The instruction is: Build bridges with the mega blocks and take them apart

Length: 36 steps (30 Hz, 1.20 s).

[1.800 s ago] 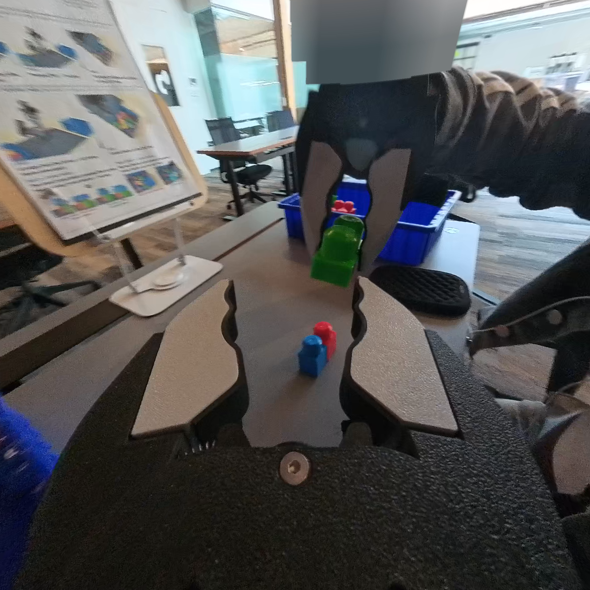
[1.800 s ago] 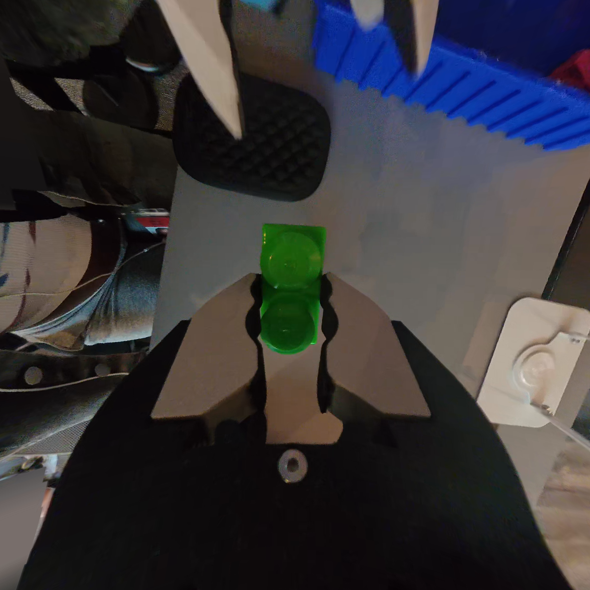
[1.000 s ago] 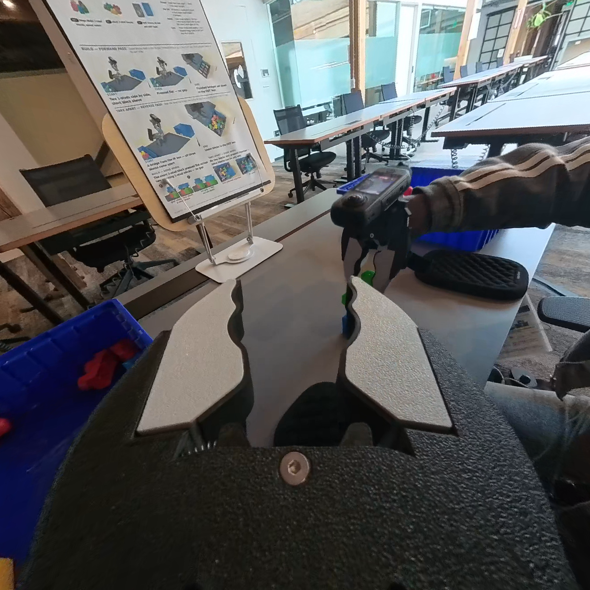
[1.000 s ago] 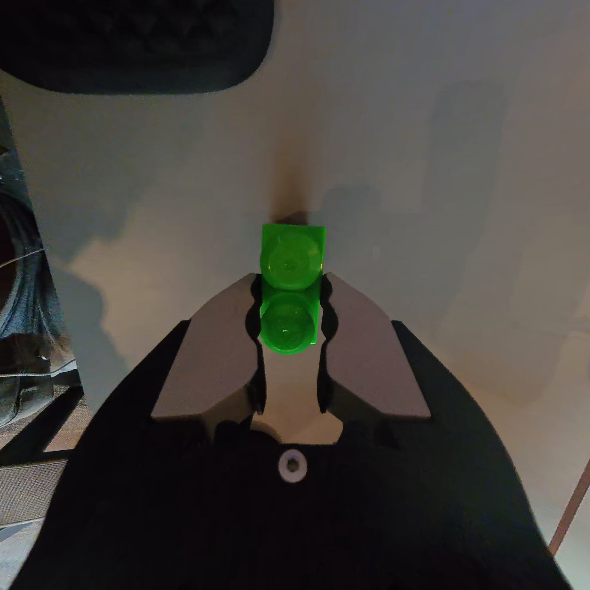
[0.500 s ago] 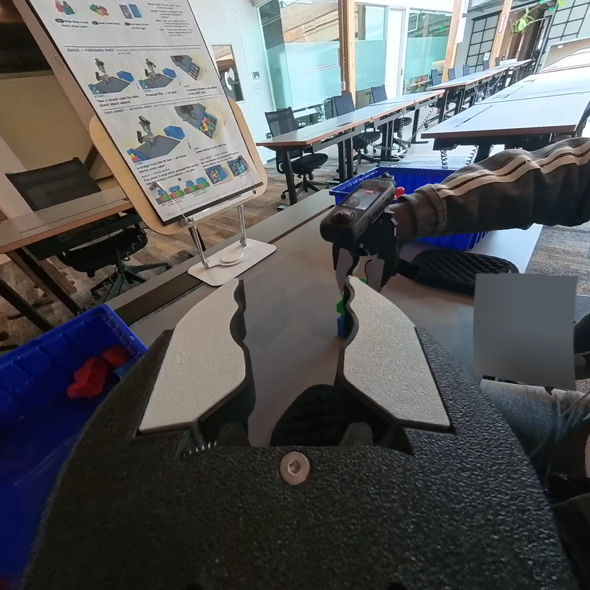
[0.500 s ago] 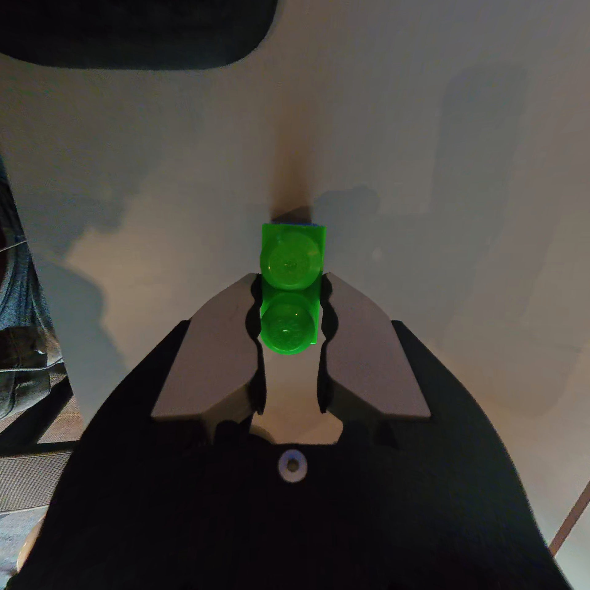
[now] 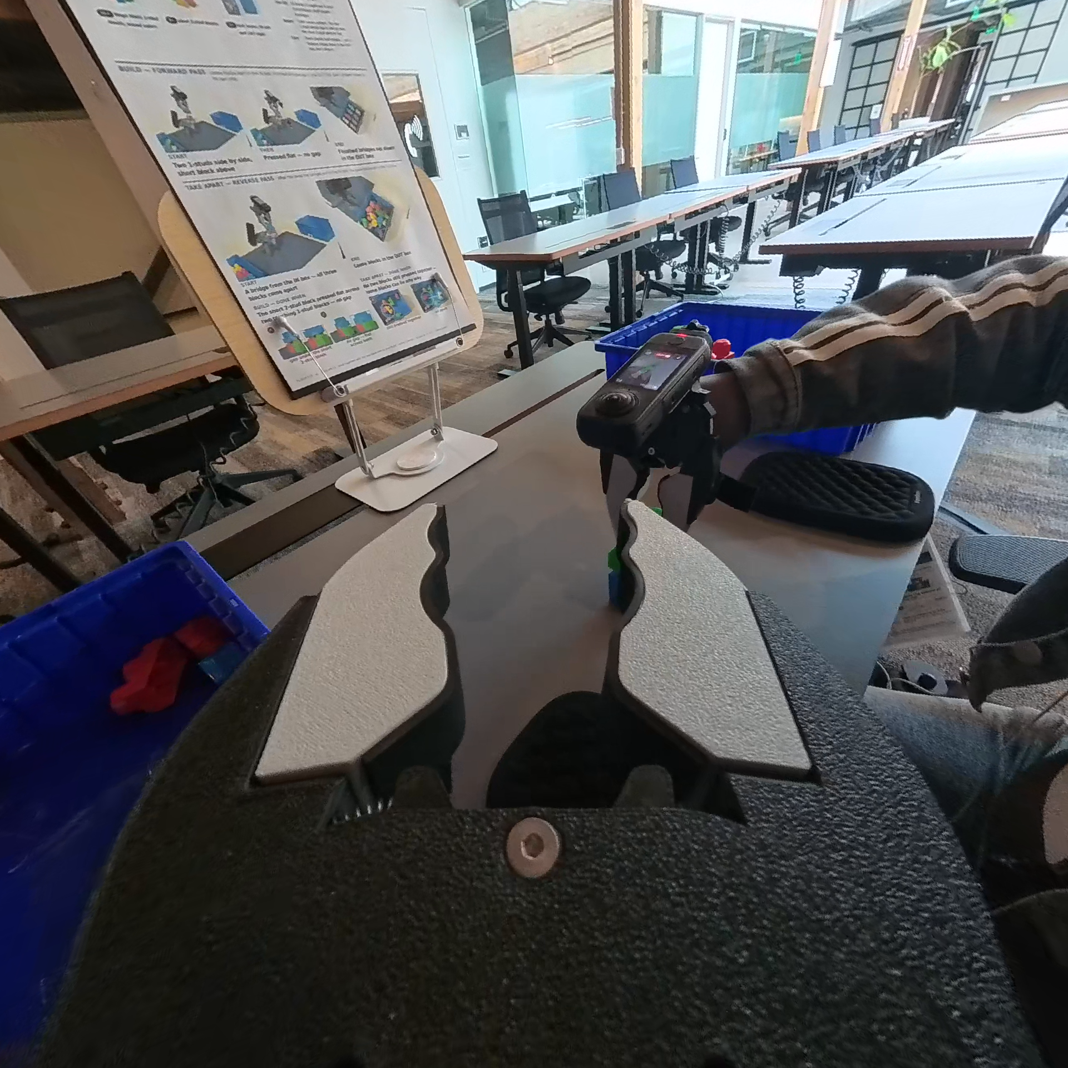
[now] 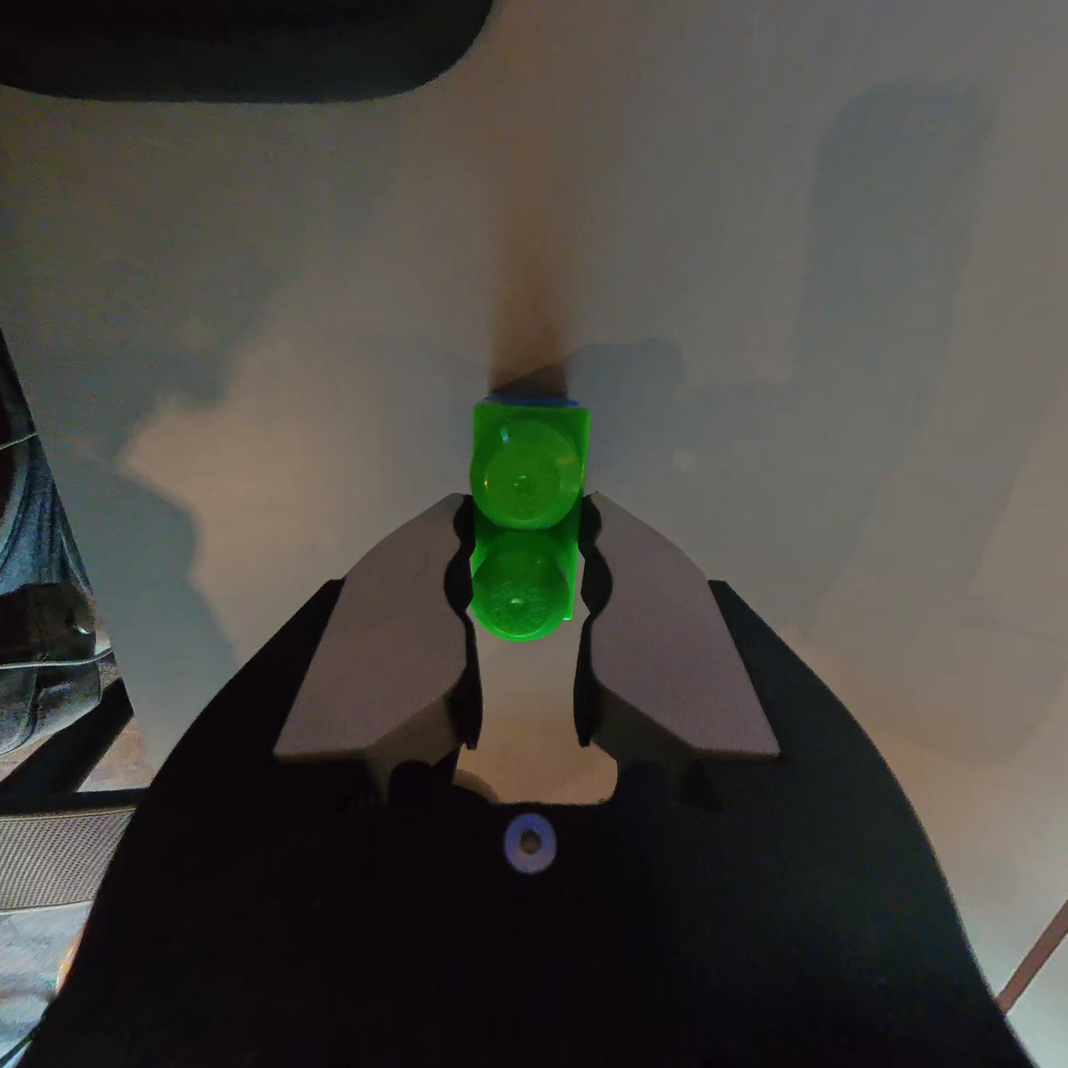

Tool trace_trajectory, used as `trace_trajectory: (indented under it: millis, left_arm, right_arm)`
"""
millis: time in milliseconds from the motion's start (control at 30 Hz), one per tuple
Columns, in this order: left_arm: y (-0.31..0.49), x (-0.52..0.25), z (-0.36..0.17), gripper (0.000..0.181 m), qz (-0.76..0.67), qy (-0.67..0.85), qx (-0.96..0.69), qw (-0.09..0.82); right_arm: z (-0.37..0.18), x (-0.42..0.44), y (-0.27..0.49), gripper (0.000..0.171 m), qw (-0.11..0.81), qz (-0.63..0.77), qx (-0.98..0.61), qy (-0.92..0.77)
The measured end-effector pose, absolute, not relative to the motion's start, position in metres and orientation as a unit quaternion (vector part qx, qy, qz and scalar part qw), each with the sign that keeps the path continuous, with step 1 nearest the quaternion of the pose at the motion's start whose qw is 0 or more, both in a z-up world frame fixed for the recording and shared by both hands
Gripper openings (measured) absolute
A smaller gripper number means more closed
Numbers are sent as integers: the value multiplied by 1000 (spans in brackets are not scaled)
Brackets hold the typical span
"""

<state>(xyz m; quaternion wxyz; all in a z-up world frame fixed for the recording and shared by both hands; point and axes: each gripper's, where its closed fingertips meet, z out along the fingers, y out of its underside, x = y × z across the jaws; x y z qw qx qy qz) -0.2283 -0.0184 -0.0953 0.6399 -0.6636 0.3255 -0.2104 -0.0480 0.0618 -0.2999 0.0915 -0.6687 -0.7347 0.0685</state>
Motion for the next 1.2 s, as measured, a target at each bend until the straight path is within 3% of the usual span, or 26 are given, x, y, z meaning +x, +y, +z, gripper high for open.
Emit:
trace_trajectory:
  millis: [800, 1200]
  left_arm:
    - [-13, -231, -102, 57, -223, 325, -665, 635]
    - [-10, -228, -107, 57, -232, 331, -666, 627]
  right_arm:
    - [-307, -42, 62, 35, -13, -11, -674, -738]
    - [-309, -42, 62, 35, -6, -14, -687, -726]
